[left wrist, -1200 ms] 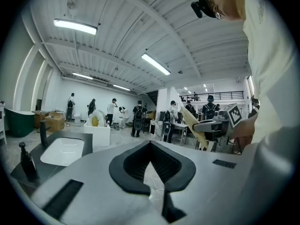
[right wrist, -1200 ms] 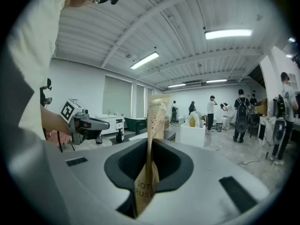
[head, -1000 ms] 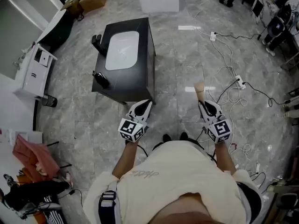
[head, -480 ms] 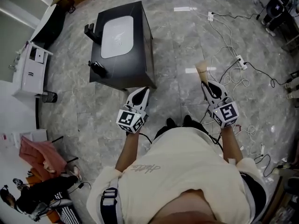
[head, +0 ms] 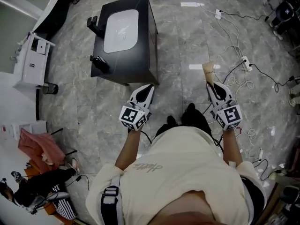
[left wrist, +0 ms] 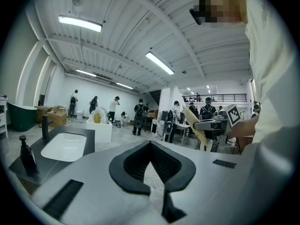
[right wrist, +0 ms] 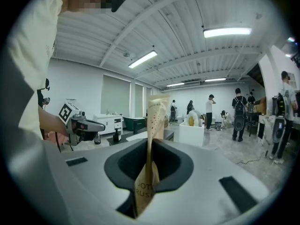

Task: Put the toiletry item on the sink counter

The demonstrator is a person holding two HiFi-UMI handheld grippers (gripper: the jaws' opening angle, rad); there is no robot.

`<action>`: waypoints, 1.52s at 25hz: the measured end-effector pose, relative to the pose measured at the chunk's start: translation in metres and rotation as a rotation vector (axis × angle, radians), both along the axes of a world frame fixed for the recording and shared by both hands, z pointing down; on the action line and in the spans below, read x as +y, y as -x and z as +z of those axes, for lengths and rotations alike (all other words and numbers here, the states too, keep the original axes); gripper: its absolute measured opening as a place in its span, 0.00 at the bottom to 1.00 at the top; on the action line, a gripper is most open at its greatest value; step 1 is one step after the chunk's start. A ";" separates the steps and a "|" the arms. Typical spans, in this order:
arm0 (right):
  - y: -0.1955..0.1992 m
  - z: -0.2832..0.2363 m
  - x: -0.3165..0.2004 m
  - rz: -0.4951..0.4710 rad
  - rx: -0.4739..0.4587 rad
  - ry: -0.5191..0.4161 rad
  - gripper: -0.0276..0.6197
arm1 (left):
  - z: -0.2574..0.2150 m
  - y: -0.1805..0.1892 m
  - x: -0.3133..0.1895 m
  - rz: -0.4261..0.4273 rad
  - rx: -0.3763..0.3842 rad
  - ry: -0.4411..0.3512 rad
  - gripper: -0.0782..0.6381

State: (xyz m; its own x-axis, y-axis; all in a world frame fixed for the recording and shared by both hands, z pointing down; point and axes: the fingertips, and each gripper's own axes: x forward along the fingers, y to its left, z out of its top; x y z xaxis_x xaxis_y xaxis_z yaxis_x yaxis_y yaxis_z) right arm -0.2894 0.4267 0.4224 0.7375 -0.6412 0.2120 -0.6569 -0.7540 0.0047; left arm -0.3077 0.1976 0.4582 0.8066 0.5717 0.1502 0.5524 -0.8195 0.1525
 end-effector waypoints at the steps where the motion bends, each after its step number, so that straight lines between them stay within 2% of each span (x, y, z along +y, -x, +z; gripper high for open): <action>1: -0.008 0.001 0.001 -0.001 -0.004 -0.008 0.09 | 0.002 -0.006 0.000 -0.010 -0.010 -0.001 0.11; 3: -0.025 0.002 0.007 -0.005 -0.012 -0.019 0.09 | 0.003 -0.021 0.003 -0.025 -0.031 0.010 0.11; 5: -0.045 0.001 0.017 -0.016 -0.008 -0.024 0.09 | -0.004 -0.039 0.016 -0.025 -0.036 0.054 0.11; 9: -0.086 0.007 0.039 -0.029 0.008 -0.042 0.09 | -0.024 -0.087 0.033 -0.059 0.002 0.130 0.11; 14: -0.122 0.023 0.070 -0.055 -0.012 -0.065 0.09 | -0.028 -0.131 0.059 -0.107 0.005 0.108 0.11; 18: -0.159 0.036 0.098 -0.072 -0.026 -0.080 0.09 | -0.017 -0.160 0.084 -0.125 -0.041 0.117 0.11; 22: -0.188 0.048 0.115 -0.079 -0.059 -0.106 0.09 | -0.016 -0.179 0.101 -0.133 -0.055 0.100 0.11; 27: -0.213 0.062 0.108 -0.113 -0.100 -0.110 0.09 | -0.004 -0.193 0.091 -0.188 -0.095 0.091 0.11; 31: -0.236 0.066 0.092 -0.142 -0.101 -0.111 0.09 | 0.012 -0.208 0.084 -0.196 -0.121 0.094 0.11; 38: -0.285 0.054 0.074 -0.116 -0.087 -0.093 0.09 | 0.004 -0.271 0.069 -0.162 -0.084 0.127 0.11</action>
